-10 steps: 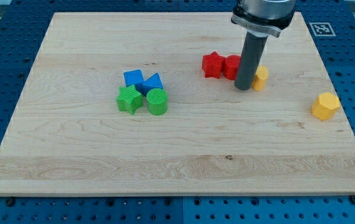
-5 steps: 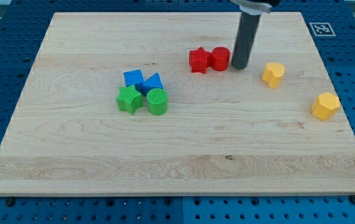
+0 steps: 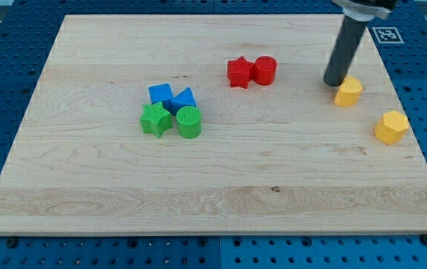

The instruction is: Place the yellow heart to the top of the yellow hexagon

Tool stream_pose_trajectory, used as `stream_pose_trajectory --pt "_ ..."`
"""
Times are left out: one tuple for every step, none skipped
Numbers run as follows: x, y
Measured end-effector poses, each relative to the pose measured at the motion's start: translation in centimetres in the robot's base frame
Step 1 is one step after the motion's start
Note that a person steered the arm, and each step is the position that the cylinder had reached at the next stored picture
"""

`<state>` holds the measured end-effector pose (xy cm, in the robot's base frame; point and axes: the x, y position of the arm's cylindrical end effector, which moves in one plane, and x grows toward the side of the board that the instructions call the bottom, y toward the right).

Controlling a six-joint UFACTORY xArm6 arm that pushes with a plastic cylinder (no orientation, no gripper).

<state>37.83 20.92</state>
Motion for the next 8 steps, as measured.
stream_pose_trajectory --pt "0.7 0.3" --pt "1.1 -1.7" --pt "1.6 -1.8" --pt "2.2 1.3" --pt "2.6 3.5" --pt "2.8 2.2" --pt "2.8 -0.2" --pt "3.9 -0.4"
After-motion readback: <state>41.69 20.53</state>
